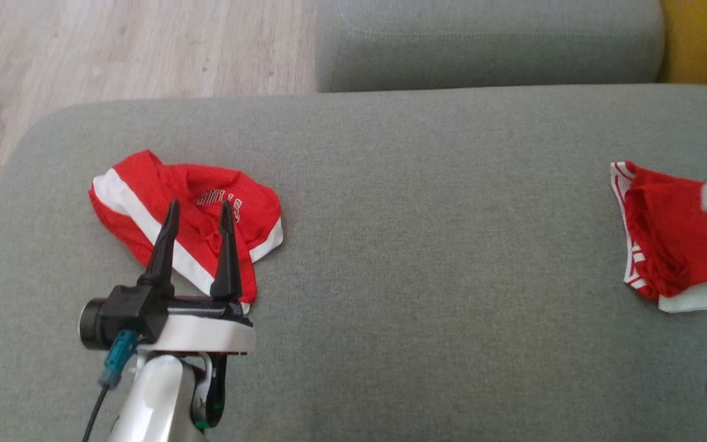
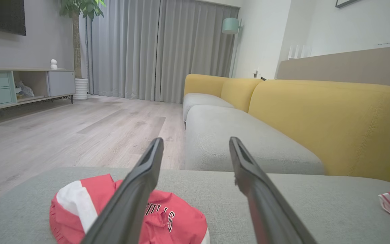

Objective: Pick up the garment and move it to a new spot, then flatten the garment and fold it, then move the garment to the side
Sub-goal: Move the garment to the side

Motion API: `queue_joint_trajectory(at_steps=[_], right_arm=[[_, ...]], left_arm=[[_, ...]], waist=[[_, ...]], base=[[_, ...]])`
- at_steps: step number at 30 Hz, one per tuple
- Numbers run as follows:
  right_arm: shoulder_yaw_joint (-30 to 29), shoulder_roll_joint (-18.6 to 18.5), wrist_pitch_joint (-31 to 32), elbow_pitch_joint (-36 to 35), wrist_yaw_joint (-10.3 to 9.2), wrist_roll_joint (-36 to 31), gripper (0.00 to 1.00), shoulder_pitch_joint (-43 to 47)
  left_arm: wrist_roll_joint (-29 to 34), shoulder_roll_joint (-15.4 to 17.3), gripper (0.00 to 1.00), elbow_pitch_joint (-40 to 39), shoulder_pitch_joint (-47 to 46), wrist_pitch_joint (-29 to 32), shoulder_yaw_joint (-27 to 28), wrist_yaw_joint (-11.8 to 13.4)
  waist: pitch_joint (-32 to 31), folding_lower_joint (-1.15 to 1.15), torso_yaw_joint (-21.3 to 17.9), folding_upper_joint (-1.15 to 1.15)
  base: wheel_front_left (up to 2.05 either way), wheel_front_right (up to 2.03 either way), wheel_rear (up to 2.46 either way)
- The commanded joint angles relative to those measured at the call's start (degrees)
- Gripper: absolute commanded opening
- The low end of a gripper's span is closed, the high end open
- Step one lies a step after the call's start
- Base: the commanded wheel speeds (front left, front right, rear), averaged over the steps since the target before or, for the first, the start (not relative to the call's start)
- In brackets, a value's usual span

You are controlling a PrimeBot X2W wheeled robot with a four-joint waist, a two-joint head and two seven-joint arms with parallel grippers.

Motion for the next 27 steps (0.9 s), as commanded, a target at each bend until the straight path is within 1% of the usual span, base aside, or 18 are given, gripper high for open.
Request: queue_joint_trajectory(at_steps=[1,5,7,11,17,23,27], right_arm=[[2.04,1.24,0.48,-5.26,-0.04,2.02,1.0,0.42],[4.68,5.34,0.77,-12.24,-0.04,6.13,1.0,4.39],[5.57,7.15,0.17,-14.72,-0.04,8.4,1.0,7.18],[8.99,9.44,-2.19,-16.31,-0.04,11.82,1.0,13.49],[10.7,10.25,-6.82,-13.79,-0.04,13.71,1.0,22.78],[12.94,10.29,-8.09,-11.98,-0.04,16.28,1.0,27.8],[13.81,10.3,-8.22,-11.69,-0.04,16.85,1.0,28.82]], left_arm=[[0.48,0.28,1.0,-2.27,-1.27,-0.55,1.98,0.0],[0.22,0.28,1.0,-2.55,-0.32,-0.55,1.64,0.06],[-1.0,0.28,1.0,-2.66,0.42,-0.55,1.48,0.37],[-2.04,0.28,1.0,-2.41,2.42,-0.55,0.38,0.94],[-2.98,0.28,1.0,-1.08,4.53,-0.55,-1.27,0.82],[-3.55,0.28,1.0,0.01,5.81,-0.55,-1.57,0.9],[-3.7,0.28,1.0,0.38,6.7,-0.55,-1.31,1.05]], waist=[[-0.86,0.01,-0.16,0.0],[-1.7,0.01,-0.06,0.0],[-2.08,0.01,0.11,0.0],[-2.51,0.01,0.07,0.0],[-2.9,0.01,0.42,0.0],[-3.16,0.01,0.11,0.0],[-3.42,0.01,-0.35,0.0]], base=[[0.0,0.0,0.0],[0.0,0.0,0.0],[0.0,0.0,0.0],[0.0,0.0,0.0],[0.0,0.0,0.0],[0.0,0.0,0.0],[0.0,0.0,0.0]])
